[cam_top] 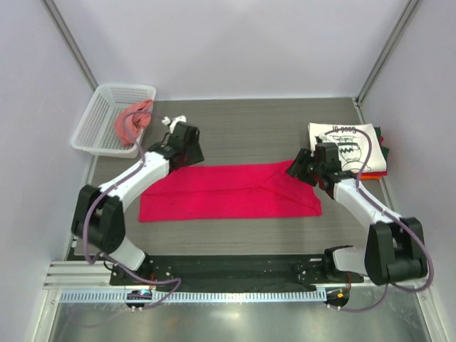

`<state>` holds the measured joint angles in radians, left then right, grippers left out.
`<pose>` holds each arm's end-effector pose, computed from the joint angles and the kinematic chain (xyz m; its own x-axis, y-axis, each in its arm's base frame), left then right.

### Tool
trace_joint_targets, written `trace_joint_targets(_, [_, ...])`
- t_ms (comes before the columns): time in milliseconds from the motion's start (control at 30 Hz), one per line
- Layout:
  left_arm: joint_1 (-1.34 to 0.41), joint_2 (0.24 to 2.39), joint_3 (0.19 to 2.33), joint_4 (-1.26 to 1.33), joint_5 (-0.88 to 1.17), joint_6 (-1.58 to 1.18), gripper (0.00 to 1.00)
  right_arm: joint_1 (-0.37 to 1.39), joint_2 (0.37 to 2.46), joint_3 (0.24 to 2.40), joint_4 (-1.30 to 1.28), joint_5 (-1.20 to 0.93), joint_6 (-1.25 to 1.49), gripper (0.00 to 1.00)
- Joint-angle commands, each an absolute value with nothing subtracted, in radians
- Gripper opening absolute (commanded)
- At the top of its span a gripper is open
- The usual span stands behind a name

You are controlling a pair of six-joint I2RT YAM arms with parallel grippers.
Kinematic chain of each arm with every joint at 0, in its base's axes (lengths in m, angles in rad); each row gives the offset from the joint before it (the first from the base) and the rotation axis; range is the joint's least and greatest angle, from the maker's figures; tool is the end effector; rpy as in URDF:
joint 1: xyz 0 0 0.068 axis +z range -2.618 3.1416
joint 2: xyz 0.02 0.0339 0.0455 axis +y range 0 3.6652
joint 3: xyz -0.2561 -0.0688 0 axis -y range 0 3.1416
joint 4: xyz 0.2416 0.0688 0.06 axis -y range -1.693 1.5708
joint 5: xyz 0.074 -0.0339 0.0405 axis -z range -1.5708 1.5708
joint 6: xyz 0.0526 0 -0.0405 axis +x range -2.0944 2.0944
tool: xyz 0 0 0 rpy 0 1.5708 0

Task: Fold and stack the t-shirts
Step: Fold the tshirt

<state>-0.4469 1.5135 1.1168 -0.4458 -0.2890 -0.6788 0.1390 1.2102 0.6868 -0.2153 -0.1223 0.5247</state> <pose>0.3078 -0.1309 0.2383 -0.6765 -0.3432 -0.6516 -0.2333 0.9391 -0.2524 0.2588 0.0427 0.1994 -0.6908 0.4054 -0.5987 0.1377 0.8866 0.4415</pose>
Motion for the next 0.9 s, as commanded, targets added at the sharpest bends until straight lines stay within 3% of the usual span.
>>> trace_joint_targets(0, [-0.497, 1.662, 1.271, -0.408, -0.195, -0.693, 0.52, 0.167, 1.310, 0.771, -0.111, -0.153, 0.506, 0.59])
trace_joint_targets(200, [-0.528, 1.923, 1.472, -0.381, -0.025, -0.678, 0.51, 0.175, 1.517, 0.844, -0.069, -0.207, 0.460, 0.59])
trace_joint_targets(300, [-0.549, 1.973, 1.485, -0.263, 0.163, -0.663, 0.51, 0.175, 1.577, 0.850, -0.046, -0.228, 0.440, 0.60])
trace_joint_targets(500, [-0.618, 2.077, 1.509, -0.137, 0.253, -0.684, 0.50, 0.189, 1.618, 0.853, -0.041, -0.262, 0.434, 0.63])
trace_joint_targets(667, [-0.663, 2.088, 1.486, -0.060, 0.267, -0.700, 0.50, 0.196, 1.571, 0.798, -0.032, -0.317, 0.456, 0.48])
trace_joint_targets(867, [-0.693, 2.114, 1.497, 0.023, 0.357, -0.712, 0.50, 0.196, 1.496, 0.721, -0.052, -0.386, 0.460, 0.20])
